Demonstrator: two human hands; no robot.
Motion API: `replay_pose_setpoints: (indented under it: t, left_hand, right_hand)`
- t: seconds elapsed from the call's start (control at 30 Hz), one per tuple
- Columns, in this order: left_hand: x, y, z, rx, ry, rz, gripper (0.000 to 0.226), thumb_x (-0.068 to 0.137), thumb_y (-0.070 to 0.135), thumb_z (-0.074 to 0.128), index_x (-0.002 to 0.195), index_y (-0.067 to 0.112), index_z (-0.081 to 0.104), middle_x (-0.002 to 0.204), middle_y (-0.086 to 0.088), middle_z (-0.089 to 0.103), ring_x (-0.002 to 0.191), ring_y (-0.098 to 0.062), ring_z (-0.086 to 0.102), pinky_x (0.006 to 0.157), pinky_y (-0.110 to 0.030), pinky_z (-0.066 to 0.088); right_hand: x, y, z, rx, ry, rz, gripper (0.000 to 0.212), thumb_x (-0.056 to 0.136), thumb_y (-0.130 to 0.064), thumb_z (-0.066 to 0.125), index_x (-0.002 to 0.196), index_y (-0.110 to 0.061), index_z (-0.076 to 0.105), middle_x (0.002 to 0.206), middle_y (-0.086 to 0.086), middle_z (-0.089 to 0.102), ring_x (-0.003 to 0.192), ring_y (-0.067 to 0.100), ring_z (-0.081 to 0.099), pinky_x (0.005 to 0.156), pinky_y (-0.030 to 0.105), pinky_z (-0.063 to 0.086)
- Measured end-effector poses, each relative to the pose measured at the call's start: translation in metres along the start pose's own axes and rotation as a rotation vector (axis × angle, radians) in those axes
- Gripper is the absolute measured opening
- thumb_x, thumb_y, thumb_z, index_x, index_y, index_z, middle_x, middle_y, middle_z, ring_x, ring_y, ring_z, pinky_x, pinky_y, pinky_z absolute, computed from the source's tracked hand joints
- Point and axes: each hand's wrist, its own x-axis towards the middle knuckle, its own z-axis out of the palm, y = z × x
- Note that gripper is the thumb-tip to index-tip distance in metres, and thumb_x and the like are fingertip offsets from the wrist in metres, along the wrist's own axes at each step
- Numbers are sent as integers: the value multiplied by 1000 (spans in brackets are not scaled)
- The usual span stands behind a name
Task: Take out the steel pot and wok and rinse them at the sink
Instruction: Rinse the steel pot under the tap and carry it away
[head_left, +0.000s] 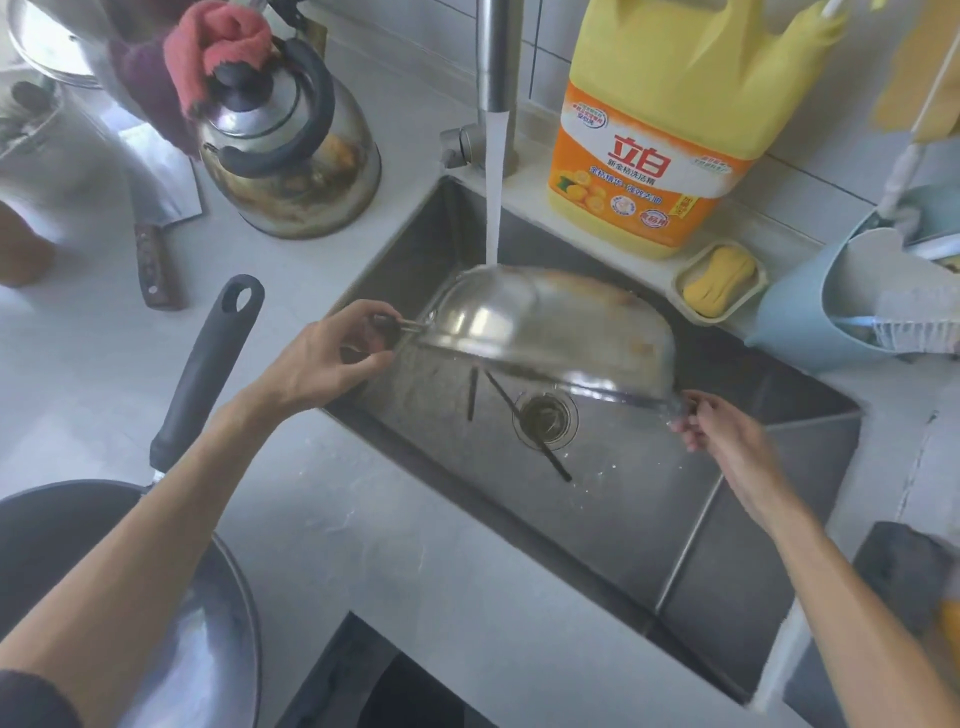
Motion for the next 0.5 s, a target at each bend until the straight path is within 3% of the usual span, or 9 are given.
replay_pose_setpoints:
  t: [0.03,0.13,0.2,0.3,0.37,0.43,0.5]
  left_hand:
    - [5,-4,5,51,69,-1,33,80,47,57,109,31,56,86,10,66,83,-1,63,82,-22,49]
    - [24,-8,18,198,193,-80,20,94,33,50,104,18,59,84,-1,64,86,-27,62,78,-37,47]
    - [36,-11,25,276,146,-156,21,95,34,46,93,13,52,83,-4,56,88,-32,58,73,-38,41]
    - [44,-23,32,338,50,-156,21,95,36,45,78,23,43,95,-4,51,100,-32,54,82,-44,44]
    - [48,-33,36,321,6,-126,17,95,35,46,84,23,48,103,-2,55,109,-30,52,89,-47,44]
    - [51,-38,41,258,2,-163,17,95,34,46,100,18,52,88,8,59,99,-29,56,85,-44,45]
    - [55,-43,47,211,44,-183,20,94,33,49,108,19,52,86,6,63,95,-29,59,84,-42,46]
  right_hand:
    - [1,-1,-3,-88,-26,3,47,66,-60,73,102,-31,63,73,-6,70,66,3,59,69,16,49]
    - [16,4,-7,-377,8,13,12,86,-34,64,98,-36,61,78,3,70,75,10,61,77,29,42]
    - [27,11,-5,-469,55,6,9,90,-35,59,96,-30,61,75,6,66,73,18,57,72,33,39]
    - [39,20,2,-473,117,20,12,90,-35,56,92,-24,60,74,8,55,73,19,51,69,33,36]
    - [43,25,5,-454,142,43,11,91,-32,57,99,-25,62,89,3,58,86,17,54,78,33,38]
    - [47,30,7,-423,127,57,9,91,-28,58,98,-32,62,108,4,61,94,10,58,86,29,41]
    - [49,32,10,-377,114,82,8,93,-24,57,95,-31,59,107,7,65,73,-4,64,78,19,46]
